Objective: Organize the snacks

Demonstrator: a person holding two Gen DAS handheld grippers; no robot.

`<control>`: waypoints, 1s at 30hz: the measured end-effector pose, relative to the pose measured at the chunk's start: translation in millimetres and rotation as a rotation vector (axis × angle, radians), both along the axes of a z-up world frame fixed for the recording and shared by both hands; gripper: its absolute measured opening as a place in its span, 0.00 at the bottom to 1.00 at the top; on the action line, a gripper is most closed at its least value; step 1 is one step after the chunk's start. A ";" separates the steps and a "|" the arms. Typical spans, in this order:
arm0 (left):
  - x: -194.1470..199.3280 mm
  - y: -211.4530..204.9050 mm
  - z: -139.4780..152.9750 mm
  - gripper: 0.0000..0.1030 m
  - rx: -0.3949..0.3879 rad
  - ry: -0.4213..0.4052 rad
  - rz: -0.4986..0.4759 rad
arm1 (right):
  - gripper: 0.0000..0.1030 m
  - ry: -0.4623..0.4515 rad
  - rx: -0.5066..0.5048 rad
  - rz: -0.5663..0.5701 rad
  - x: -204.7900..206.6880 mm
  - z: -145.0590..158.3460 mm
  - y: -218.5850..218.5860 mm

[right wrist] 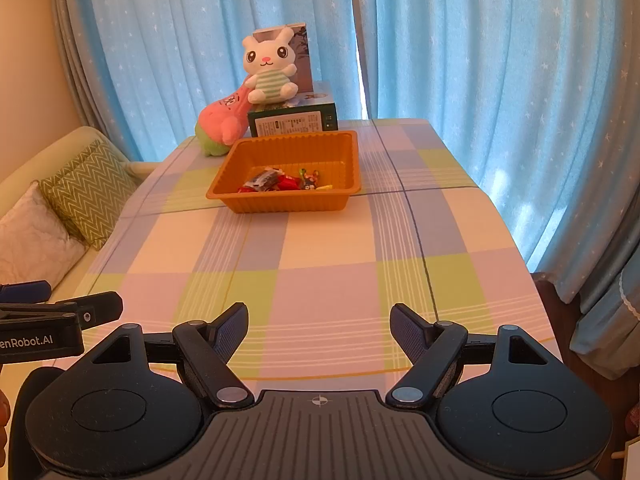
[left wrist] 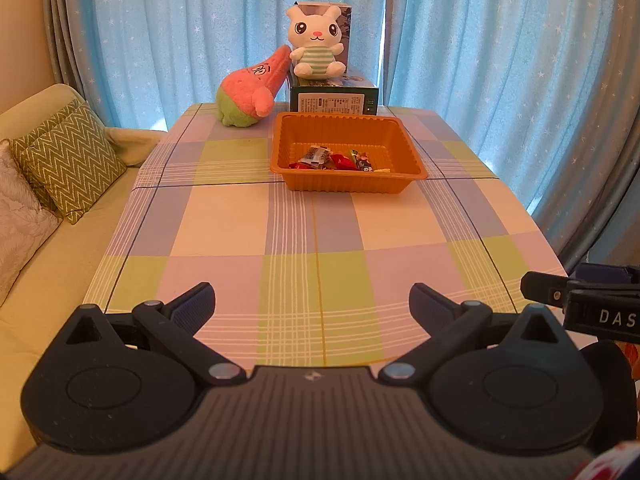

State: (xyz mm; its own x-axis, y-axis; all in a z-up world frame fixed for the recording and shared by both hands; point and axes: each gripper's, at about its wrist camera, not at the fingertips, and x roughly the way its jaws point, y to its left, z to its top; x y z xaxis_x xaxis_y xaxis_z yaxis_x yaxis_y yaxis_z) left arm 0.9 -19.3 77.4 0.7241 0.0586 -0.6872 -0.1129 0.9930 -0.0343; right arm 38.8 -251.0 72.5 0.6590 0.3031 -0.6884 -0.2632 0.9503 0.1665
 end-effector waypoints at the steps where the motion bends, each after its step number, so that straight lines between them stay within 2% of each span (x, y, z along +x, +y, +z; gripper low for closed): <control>1: 0.1 0.0 0.0 1.00 0.001 0.000 0.000 | 0.75 0.000 0.000 0.000 0.0 0.0 0.0; 30: -1.8 2.0 -2.6 1.00 -0.003 0.002 -0.002 | 0.75 0.002 -0.001 0.001 -0.1 -1.9 0.7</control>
